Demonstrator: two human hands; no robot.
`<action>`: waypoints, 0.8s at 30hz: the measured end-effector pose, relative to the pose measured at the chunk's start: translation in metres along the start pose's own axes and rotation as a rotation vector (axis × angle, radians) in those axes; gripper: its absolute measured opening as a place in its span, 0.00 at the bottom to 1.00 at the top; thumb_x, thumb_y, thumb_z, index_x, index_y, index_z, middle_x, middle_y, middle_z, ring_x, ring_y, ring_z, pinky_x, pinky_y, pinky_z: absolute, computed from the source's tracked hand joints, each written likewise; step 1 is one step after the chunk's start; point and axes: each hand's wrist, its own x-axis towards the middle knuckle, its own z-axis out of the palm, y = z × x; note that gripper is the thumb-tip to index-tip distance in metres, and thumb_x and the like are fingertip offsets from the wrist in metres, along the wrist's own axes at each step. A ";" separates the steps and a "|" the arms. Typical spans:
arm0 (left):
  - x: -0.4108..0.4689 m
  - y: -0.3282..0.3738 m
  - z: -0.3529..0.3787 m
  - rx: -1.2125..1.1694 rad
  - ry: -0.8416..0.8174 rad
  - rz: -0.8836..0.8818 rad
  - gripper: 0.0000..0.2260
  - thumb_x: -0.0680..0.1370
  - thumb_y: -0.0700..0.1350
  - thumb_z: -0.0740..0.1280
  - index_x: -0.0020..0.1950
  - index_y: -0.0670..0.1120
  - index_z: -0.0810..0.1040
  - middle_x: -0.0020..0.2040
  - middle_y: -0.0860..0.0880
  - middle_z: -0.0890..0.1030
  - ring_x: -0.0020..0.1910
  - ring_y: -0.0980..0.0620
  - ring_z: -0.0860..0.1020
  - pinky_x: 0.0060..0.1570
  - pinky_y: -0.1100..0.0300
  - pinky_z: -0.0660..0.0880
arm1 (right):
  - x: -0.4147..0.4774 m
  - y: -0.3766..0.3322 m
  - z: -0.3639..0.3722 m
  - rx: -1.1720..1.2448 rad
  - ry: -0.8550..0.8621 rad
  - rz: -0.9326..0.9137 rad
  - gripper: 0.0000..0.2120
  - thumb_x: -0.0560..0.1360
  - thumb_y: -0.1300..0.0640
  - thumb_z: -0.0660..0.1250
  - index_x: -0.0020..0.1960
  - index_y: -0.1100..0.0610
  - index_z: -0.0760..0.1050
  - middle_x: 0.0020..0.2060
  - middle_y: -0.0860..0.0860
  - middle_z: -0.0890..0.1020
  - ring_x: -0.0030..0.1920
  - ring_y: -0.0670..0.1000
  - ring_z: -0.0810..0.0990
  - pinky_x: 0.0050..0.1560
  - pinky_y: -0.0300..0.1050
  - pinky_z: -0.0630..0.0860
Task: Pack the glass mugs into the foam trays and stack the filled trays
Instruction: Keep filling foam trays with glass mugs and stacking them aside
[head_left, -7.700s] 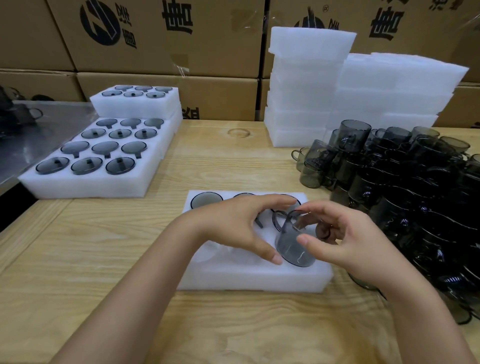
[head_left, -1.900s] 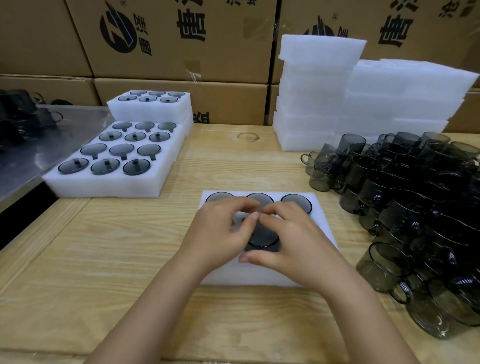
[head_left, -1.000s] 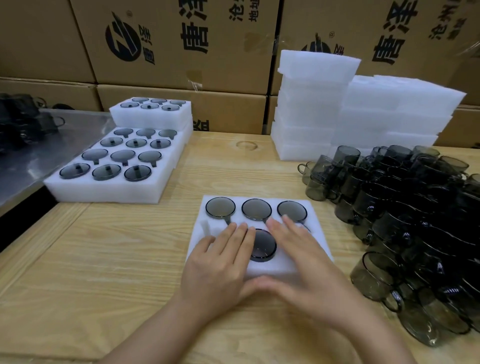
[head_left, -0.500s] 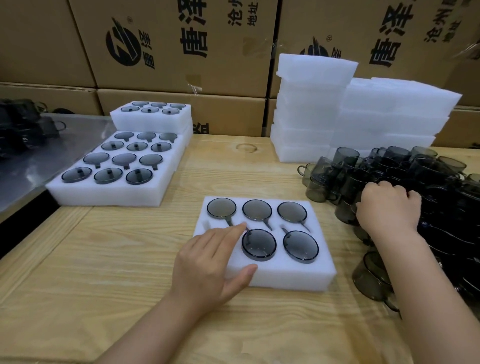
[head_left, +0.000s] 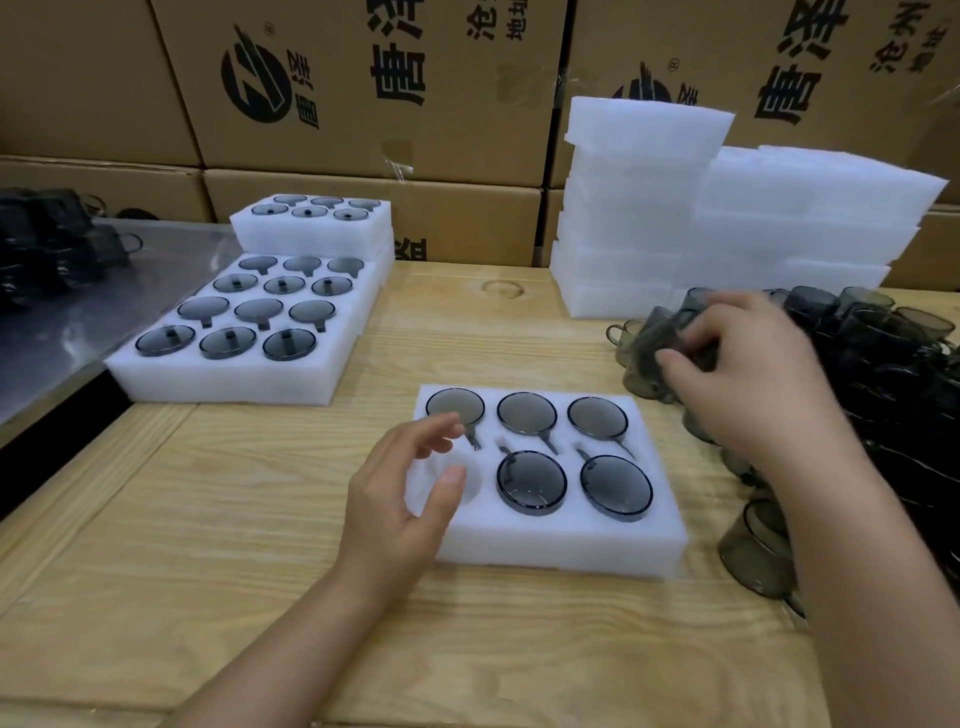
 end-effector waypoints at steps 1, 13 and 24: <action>0.000 -0.001 0.000 -0.024 -0.018 -0.030 0.14 0.75 0.50 0.62 0.59 0.50 0.74 0.53 0.53 0.80 0.51 0.56 0.78 0.53 0.60 0.73 | -0.005 -0.012 0.003 0.100 -0.046 -0.021 0.04 0.70 0.60 0.69 0.37 0.57 0.76 0.53 0.55 0.77 0.54 0.54 0.74 0.45 0.38 0.62; 0.002 -0.006 0.000 -0.022 -0.036 -0.193 0.27 0.66 0.57 0.71 0.63 0.66 0.68 0.60 0.60 0.78 0.59 0.58 0.77 0.61 0.56 0.73 | -0.040 -0.076 0.080 0.535 -0.405 -0.228 0.05 0.72 0.51 0.70 0.42 0.53 0.80 0.50 0.47 0.80 0.52 0.40 0.71 0.50 0.26 0.62; 0.004 -0.007 -0.004 -0.295 -0.086 -0.265 0.30 0.66 0.52 0.74 0.66 0.54 0.68 0.58 0.56 0.81 0.62 0.55 0.77 0.65 0.54 0.70 | -0.045 -0.045 0.095 0.998 -0.637 -0.096 0.31 0.74 0.61 0.69 0.73 0.50 0.62 0.62 0.44 0.76 0.65 0.44 0.73 0.69 0.51 0.66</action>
